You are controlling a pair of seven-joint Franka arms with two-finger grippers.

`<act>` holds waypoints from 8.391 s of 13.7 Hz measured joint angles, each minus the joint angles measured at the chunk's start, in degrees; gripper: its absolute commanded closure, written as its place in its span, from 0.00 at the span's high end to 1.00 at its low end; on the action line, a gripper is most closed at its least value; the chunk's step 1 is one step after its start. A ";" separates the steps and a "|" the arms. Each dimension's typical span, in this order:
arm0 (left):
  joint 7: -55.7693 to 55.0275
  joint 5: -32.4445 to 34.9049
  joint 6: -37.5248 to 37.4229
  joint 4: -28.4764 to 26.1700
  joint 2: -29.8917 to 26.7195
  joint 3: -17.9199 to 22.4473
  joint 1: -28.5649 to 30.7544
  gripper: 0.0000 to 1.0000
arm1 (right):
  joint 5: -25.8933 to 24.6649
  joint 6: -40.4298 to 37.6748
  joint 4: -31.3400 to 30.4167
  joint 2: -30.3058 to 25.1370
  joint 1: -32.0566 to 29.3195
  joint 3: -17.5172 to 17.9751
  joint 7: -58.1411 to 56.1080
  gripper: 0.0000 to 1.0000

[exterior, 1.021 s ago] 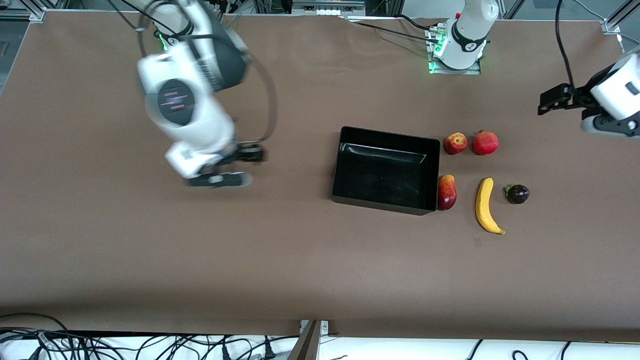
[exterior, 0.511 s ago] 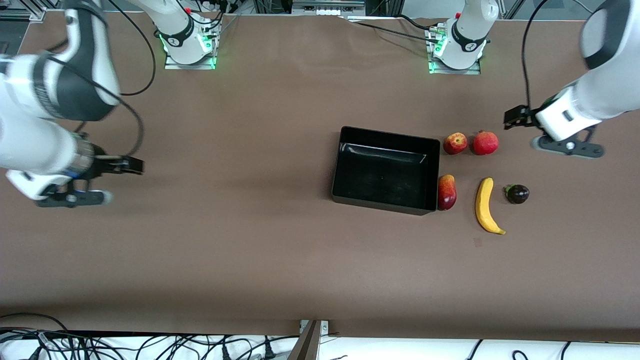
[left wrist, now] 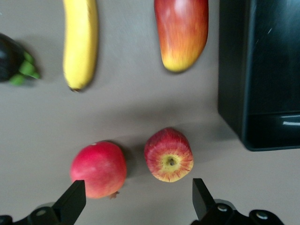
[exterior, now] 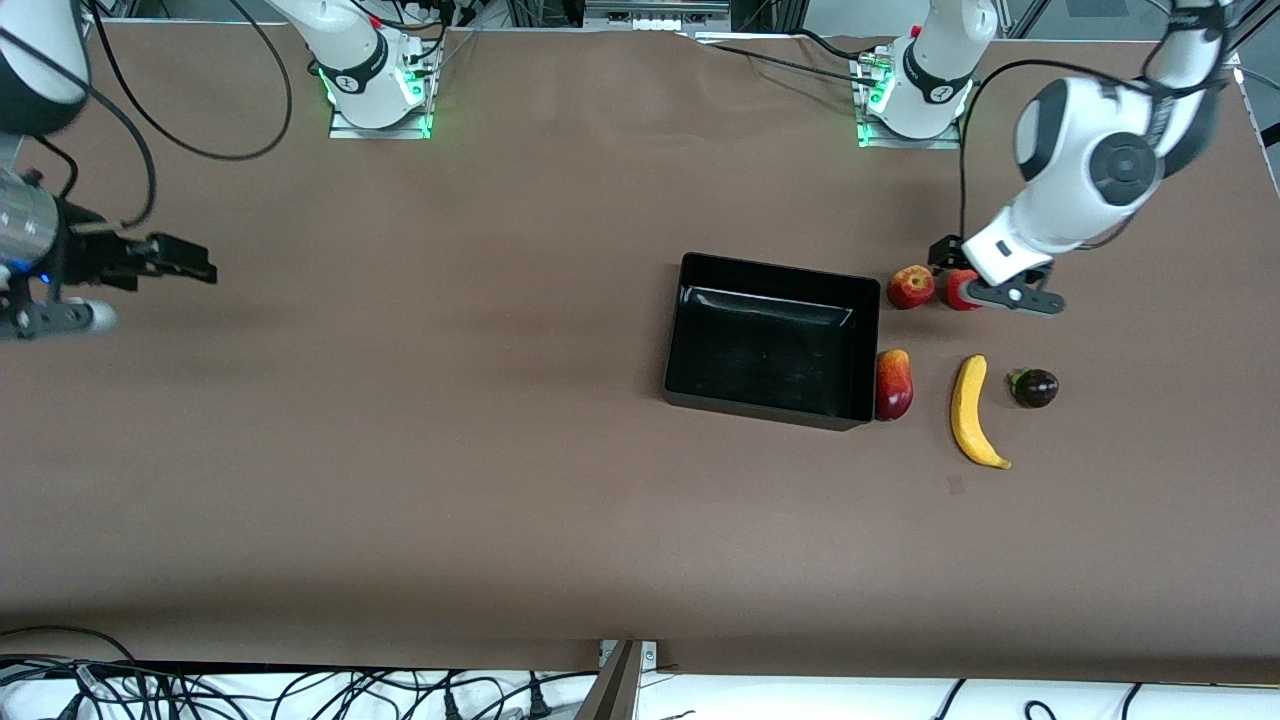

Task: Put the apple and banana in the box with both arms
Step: 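Lower the left gripper onto the striped red apple and close, then lift the red apple off the table with the left gripper, then carry the red apple over the black box with the left gripper, then lower the apple into the box and open the left gripper, then move the left gripper from the box to the yellow banana, then close the left gripper around the banana's middle, then lift and carry the banana over the black box with the left gripper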

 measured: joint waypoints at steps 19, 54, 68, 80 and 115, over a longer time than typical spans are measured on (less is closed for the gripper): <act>-7.06 1.03 15.24 -2.95 10.27 -0.47 -3.57 1.00 | -2.04 -5.86 -8.60 -12.36 -2.66 0.62 0.17 1.00; -32.35 -1.98 -7.83 31.32 21.74 -3.98 -26.16 0.00 | -2.05 -7.83 -8.21 -11.98 -2.66 -0.01 0.18 1.00; -35.88 -5.14 -2.01 39.99 37.88 -1.01 -30.51 0.75 | -2.04 -7.91 -8.10 -11.46 -2.66 -1.03 0.18 1.00; -28.27 -5.23 -14.88 40.17 22.82 0.11 -21.54 1.00 | -2.04 -7.90 -7.89 -11.35 -2.66 -1.04 0.18 1.00; 2.48 -4.14 -7.92 32.06 23.24 1.60 -4.33 0.00 | -2.03 -7.90 -7.84 -11.27 -2.66 -1.08 0.18 1.00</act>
